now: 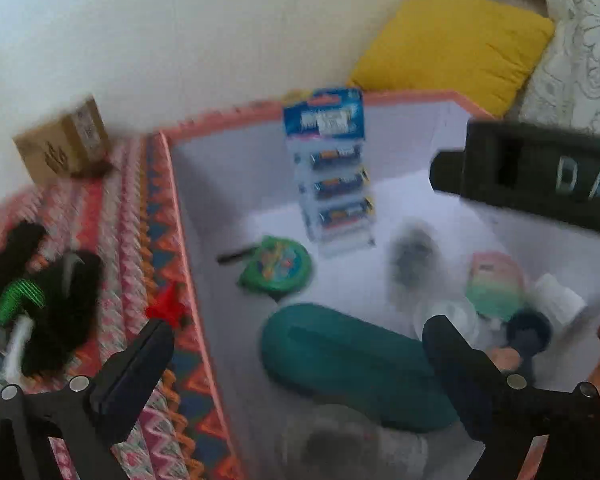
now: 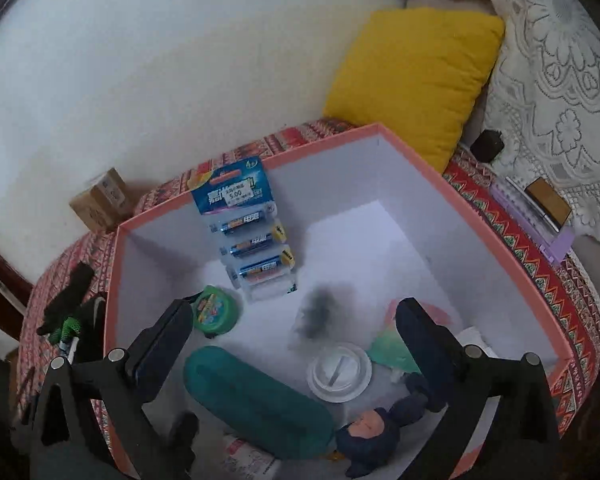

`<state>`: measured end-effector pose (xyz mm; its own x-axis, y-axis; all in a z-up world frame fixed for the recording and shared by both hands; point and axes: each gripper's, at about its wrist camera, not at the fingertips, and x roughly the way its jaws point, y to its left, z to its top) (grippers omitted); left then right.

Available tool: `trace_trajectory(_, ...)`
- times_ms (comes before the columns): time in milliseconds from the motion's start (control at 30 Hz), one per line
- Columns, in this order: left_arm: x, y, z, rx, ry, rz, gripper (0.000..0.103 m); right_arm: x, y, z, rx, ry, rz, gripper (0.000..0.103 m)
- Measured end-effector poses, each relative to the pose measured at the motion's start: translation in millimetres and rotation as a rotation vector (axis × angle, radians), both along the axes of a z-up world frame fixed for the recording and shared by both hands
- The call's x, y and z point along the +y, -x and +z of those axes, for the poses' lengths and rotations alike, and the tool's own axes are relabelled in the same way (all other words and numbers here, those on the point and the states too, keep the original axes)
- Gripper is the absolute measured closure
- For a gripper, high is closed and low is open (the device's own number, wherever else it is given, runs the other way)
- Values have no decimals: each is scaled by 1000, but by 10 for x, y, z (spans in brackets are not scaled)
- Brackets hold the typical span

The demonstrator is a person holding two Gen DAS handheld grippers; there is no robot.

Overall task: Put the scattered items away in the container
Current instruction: 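Carry the clear case and grey cup over the pink box and release, then grasp the green-mesh glove with the right tool while the left grasps the black glove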

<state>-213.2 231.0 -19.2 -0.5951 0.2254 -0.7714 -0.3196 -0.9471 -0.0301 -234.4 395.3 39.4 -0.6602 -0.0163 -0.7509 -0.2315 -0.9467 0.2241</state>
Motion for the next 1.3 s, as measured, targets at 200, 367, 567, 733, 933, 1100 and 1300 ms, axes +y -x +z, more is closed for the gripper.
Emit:
trace_trajectory(200,-348,-126,50,-28,-69,30,1,-42,-59,-73,-19,-36,-48,0)
trace_trajectory(367,-981,-447,421,73,-150,83,0,-283,-313,328,191,-43,-24,0)
trace_trajectory(567,-2085,-718,463,135,-69,204,0,-1104,-614,624,355,41,210,0)
trace_trajectory(733,-2947,-753,68,109,-81,339,0,-1933,-646,441,316,98,447,0)
trace_trajectory(933,-3616,-551,-523,1,-147,459,1,-2653,-475,-190,134,92,540,0)
trace_trajectory(1100,-3845,-289,-811,-61,-157,477,1,-2887,-295,-645,44,1,531,0)
trace_trajectory(1300,-4001,-53,-1101,-133,-167,510,1,-2912,-32,-1169,-112,-25,509,0)
